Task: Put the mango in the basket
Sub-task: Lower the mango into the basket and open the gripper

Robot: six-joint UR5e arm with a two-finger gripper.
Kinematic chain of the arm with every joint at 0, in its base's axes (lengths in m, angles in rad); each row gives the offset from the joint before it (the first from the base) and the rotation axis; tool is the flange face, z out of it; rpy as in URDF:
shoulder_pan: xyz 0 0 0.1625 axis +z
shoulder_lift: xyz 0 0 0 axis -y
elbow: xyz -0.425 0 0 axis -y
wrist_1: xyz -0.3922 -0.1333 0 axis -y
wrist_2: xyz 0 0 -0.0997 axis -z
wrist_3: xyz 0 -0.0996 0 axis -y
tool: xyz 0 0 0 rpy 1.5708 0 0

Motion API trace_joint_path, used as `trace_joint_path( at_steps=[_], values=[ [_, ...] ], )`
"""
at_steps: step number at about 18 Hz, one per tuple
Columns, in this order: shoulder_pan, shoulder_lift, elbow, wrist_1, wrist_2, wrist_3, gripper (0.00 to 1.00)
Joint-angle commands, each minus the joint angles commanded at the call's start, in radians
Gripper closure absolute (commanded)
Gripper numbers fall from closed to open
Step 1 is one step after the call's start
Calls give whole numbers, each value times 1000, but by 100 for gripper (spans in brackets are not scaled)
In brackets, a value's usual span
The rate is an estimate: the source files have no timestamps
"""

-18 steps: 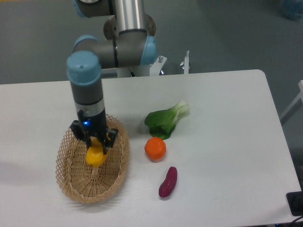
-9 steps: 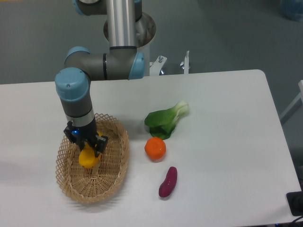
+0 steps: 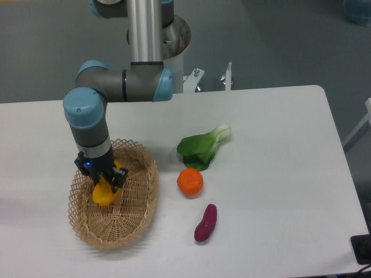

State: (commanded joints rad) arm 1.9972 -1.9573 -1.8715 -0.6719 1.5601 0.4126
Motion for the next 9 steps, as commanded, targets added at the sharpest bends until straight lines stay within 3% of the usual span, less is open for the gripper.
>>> trace_joint_path(
  at_steps=[9],
  values=[
    [-8, -2, 0, 0, 0, -3, 48]
  ],
)
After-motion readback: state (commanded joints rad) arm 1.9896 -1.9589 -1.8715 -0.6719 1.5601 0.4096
